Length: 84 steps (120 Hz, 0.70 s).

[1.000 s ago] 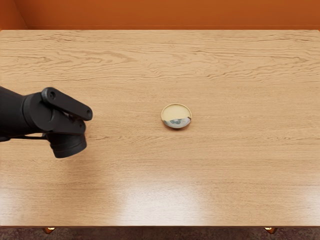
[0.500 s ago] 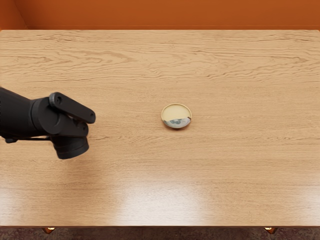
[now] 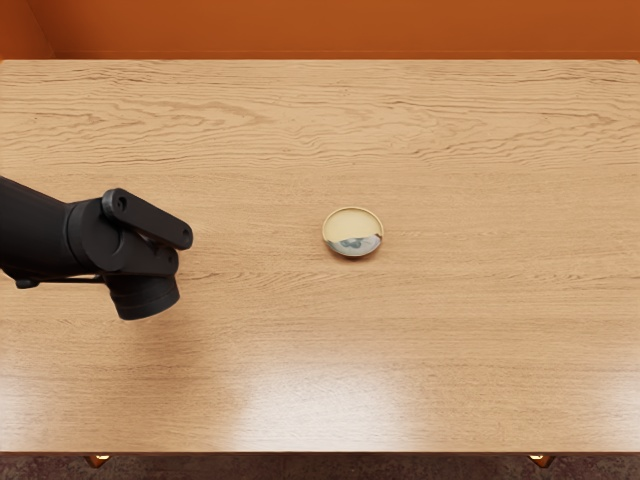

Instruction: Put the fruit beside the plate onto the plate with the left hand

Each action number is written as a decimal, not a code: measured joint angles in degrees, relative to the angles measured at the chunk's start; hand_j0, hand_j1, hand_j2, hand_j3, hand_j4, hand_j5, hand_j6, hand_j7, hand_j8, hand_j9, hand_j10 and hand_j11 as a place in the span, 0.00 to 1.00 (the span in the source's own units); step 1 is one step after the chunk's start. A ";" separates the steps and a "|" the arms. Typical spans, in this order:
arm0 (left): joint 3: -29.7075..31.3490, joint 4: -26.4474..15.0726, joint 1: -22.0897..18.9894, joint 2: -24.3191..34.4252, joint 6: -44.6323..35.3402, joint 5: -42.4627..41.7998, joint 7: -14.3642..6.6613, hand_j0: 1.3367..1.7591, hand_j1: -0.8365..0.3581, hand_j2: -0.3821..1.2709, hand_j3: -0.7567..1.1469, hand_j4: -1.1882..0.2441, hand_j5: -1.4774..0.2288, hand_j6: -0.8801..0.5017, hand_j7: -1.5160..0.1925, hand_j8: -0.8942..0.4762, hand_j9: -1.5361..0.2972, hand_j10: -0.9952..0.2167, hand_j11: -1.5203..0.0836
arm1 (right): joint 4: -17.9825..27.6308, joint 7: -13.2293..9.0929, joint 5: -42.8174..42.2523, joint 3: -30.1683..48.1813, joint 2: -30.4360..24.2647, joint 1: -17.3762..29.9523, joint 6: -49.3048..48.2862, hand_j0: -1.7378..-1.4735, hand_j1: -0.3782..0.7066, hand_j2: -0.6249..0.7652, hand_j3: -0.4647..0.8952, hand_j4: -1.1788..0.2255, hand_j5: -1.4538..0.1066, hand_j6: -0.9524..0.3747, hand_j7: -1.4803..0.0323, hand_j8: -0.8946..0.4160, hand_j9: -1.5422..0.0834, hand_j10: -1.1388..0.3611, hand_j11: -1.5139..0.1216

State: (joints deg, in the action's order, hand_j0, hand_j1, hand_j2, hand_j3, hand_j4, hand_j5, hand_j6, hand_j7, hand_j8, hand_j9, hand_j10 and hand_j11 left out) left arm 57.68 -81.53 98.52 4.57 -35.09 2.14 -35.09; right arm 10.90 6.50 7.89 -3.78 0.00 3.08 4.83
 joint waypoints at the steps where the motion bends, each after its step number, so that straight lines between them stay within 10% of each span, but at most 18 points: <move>1: 0.01 0.00 0.00 0.00 0.00 0.02 0.00 0.75 0.41 0.36 0.40 0.38 0.38 0.34 0.40 0.36 0.33 0.25 0.37 | 0.00 0.00 0.00 0.00 0.00 0.00 0.00 0.30 0.07 0.44 0.34 0.81 0.90 0.69 0.95 0.66 0.92 0.74 0.90; 55: -2.01 0.03 5.96 0.88 0.32 -0.48 0.07 0.74 0.31 0.58 0.40 0.41 0.19 0.45 0.22 0.44 0.21 0.13 0.23 | 0.00 0.00 -0.01 0.00 0.00 0.00 0.00 0.30 0.07 0.44 0.34 0.81 0.90 0.69 0.95 0.66 0.92 0.74 0.90; 84: -11.85 0.11 9.45 2.28 0.33 -0.63 0.11 0.74 0.35 0.52 0.40 0.41 0.17 0.45 0.20 0.43 0.21 0.12 0.22 | 0.00 0.00 0.01 0.00 0.00 0.00 0.00 0.30 0.07 0.44 0.34 0.81 0.90 0.69 0.95 0.66 0.92 0.74 0.90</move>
State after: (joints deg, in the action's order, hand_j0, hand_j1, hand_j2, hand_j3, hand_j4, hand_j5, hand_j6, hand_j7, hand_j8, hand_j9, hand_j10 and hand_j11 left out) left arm 45.84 -81.43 107.98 6.86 -34.75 1.51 -34.98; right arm 10.90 6.50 7.90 -3.78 0.00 3.08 4.83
